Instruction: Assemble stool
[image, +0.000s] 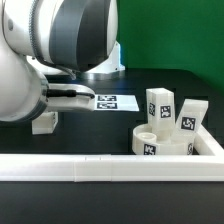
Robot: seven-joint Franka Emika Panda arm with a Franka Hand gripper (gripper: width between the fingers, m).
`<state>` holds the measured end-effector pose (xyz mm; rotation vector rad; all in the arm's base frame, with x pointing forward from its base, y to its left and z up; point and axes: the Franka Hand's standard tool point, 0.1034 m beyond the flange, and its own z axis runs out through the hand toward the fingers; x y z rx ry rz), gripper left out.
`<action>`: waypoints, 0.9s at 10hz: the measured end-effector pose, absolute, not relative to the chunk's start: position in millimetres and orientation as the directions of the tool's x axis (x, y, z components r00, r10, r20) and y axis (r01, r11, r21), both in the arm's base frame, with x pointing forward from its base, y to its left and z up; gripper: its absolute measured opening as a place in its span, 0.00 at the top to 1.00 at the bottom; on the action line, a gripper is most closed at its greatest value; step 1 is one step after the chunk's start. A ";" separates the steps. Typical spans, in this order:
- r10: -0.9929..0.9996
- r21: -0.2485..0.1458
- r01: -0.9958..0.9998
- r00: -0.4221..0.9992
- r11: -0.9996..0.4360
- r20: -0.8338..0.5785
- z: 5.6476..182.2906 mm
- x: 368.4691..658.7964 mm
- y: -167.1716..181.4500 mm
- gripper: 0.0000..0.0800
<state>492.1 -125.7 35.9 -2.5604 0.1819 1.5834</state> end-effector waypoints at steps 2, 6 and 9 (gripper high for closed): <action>-0.040 -0.041 -0.171 0.443 -0.984 -0.896 32.1 492.2 -128.9 0.19; -0.060 -0.022 -0.178 0.446 -0.984 -0.893 24.0 493.4 -127.1 0.19; -0.061 -0.022 -0.178 0.446 -0.984 -0.893 24.1 493.3 -127.7 0.52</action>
Offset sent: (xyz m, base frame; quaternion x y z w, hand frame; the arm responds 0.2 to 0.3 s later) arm 0.0153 0.0073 -0.0151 0.0163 0.0272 0.0015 0.9995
